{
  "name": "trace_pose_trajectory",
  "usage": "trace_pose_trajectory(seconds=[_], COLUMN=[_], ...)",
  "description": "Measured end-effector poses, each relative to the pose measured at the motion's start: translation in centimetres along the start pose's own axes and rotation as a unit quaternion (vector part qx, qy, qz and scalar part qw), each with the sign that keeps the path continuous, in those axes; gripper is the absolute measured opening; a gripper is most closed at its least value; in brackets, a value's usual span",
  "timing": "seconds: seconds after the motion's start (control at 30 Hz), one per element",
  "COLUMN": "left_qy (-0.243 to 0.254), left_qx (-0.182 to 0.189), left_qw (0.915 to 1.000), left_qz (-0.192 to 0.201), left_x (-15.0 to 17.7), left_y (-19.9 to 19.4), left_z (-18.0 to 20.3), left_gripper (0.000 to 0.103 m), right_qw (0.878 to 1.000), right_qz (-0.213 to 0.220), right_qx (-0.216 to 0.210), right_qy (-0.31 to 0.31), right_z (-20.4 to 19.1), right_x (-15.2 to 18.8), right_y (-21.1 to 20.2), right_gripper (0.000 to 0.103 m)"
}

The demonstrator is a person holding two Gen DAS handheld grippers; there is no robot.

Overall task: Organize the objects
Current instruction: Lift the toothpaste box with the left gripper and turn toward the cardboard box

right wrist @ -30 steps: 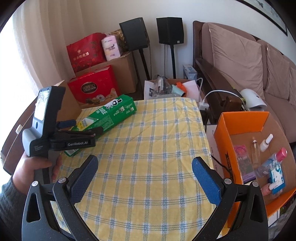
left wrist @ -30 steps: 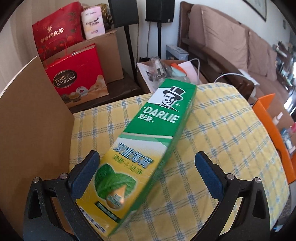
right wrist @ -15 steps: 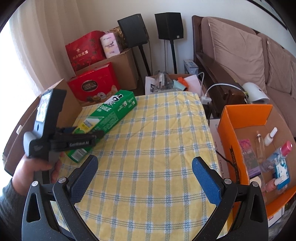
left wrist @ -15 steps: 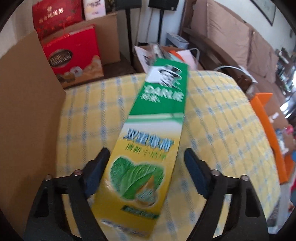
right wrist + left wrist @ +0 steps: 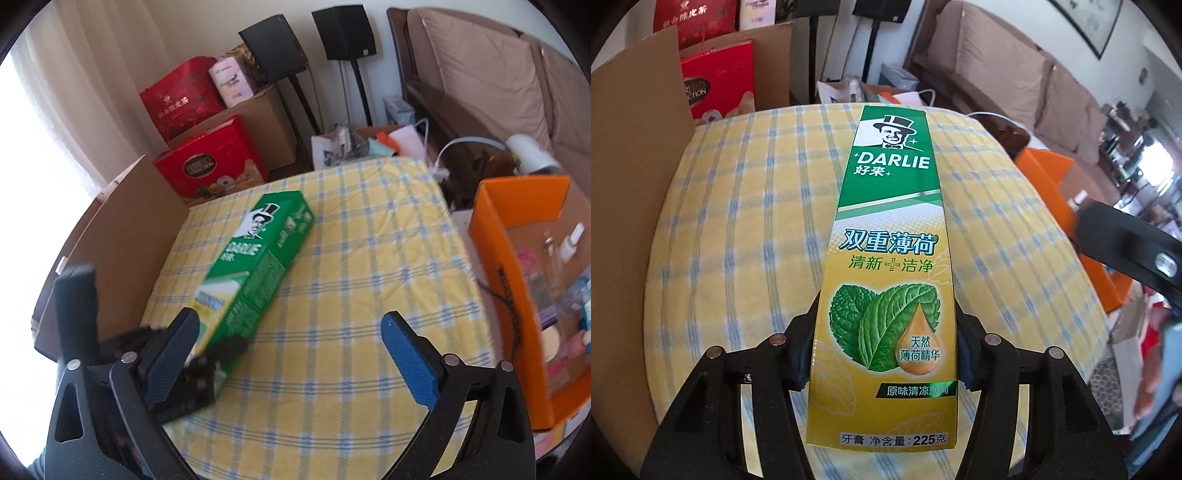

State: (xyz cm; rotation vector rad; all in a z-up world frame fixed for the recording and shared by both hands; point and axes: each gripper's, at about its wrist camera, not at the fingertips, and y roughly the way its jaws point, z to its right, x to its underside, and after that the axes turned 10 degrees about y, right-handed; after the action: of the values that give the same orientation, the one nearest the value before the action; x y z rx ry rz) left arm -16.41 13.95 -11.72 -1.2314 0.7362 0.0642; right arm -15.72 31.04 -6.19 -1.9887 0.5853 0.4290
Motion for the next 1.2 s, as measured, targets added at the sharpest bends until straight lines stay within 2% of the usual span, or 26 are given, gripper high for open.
trace_pose_trajectory(seconds=[0.23,0.53,0.57,0.67,0.9,1.2], left_qy=[-0.031,-0.047,-0.047,-0.050,-0.054,-0.051], left_qx=[0.045,0.067,0.068,0.074,0.078,0.074], left_qw=[0.9985,0.9966,0.9964,0.9958,0.9947,0.9929], left_qz=[0.004,0.016,0.017,0.020,0.040,0.079], left_x=[1.7,3.1,3.2,3.6,3.7,2.0], left_y=[-1.1,-1.9,-2.0,-2.3,-4.1,-7.9], left_z=[0.4,0.8,0.8,0.9,0.6,-0.2], left_gripper=[0.054,0.054,0.054,0.054,0.054,0.054], right_qw=[0.998,0.993,0.992,0.990,0.993,0.995], right_qz=[-0.040,-0.085,-0.090,-0.099,-0.087,-0.059], right_qx=[-0.036,-0.056,-0.059,-0.070,-0.068,-0.076], right_qy=[0.030,0.062,0.064,0.066,0.051,0.015], right_z=[-0.3,-0.3,-0.4,-0.7,-2.4,-6.3], right_x=[1.4,2.9,3.0,3.4,3.2,1.7], right_y=[2.4,4.6,4.8,5.0,3.6,1.2], right_gripper=[0.089,0.083,0.081,0.064,0.062,0.062])
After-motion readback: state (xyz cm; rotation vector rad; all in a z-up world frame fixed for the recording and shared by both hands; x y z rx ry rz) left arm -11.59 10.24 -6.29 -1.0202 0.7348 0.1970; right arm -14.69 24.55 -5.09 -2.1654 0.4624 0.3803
